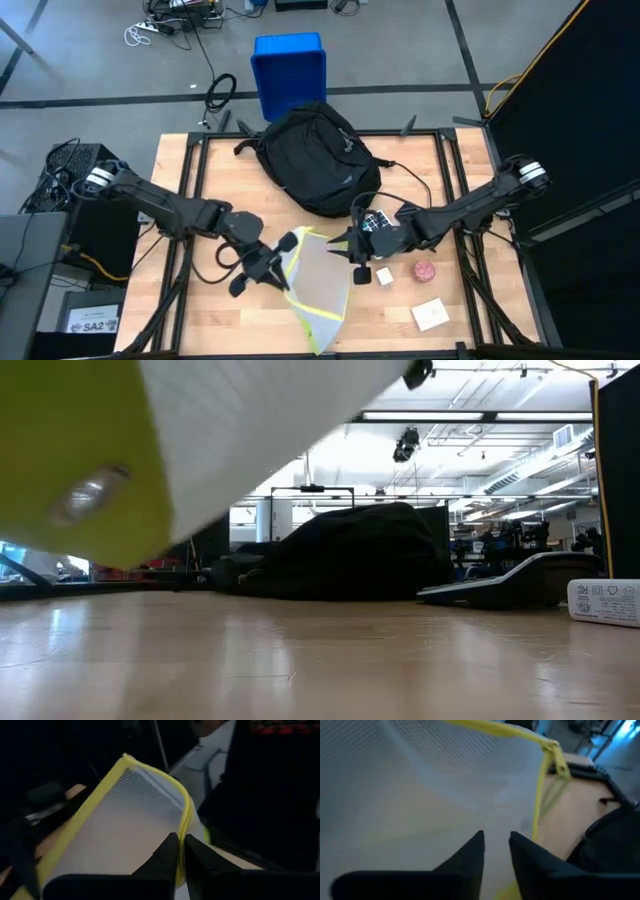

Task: Unpack backpack
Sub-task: Put the charger adapter into the yellow zip bag

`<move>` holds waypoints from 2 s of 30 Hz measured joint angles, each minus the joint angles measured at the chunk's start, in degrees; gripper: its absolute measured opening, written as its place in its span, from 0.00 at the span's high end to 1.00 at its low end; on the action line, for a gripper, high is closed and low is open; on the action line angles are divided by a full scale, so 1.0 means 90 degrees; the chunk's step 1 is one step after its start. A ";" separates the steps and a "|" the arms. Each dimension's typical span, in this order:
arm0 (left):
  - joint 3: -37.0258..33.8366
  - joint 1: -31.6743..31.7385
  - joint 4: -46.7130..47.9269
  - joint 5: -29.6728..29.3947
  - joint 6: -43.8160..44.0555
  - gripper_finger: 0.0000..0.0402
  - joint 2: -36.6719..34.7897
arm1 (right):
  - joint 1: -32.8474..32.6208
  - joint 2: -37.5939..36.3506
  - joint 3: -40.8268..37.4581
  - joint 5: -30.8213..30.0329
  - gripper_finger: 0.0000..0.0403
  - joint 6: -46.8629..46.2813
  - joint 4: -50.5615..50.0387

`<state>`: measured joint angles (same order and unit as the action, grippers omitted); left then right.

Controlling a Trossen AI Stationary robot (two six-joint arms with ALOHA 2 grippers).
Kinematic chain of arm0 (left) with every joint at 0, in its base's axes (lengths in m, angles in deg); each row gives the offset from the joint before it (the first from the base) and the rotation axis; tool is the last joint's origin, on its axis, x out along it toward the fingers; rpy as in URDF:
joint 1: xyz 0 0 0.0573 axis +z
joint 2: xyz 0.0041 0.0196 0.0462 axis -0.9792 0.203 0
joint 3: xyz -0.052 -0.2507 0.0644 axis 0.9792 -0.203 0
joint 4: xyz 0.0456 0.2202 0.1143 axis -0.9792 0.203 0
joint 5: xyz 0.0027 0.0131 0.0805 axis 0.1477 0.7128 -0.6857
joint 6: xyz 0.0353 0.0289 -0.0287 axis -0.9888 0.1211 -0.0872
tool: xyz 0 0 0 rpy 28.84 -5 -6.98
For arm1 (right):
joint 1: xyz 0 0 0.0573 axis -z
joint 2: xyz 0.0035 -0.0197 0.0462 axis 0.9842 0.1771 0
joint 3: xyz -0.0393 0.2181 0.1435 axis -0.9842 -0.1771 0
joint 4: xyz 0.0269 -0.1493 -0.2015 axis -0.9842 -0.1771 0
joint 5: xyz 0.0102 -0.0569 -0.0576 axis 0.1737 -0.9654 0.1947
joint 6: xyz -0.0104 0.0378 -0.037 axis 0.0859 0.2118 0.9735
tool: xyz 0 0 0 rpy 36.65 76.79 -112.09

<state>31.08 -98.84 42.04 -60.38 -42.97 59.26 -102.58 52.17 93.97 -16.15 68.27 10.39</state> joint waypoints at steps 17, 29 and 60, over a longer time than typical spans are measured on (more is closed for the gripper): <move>0.0479 -0.0178 0.0362 -0.0111 -0.0339 1.00 0.0000 | 0.0766 -0.0042 0.0000 0.1288 0.28 -0.0126 0.0970; 0.0479 -0.0164 0.0360 -0.0116 -0.0517 1.00 0.0015 | 0.1687 0.0882 0.0284 0.3086 0.32 -0.0623 0.1210; 0.0479 -0.0011 0.0751 -0.0701 -0.0373 1.00 0.0019 | 0.1899 0.2493 0.1688 0.3667 0.41 -0.0644 0.0484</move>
<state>35.39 -98.94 48.80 -66.69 -46.32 59.43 -85.49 74.61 109.16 16.85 62.47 14.74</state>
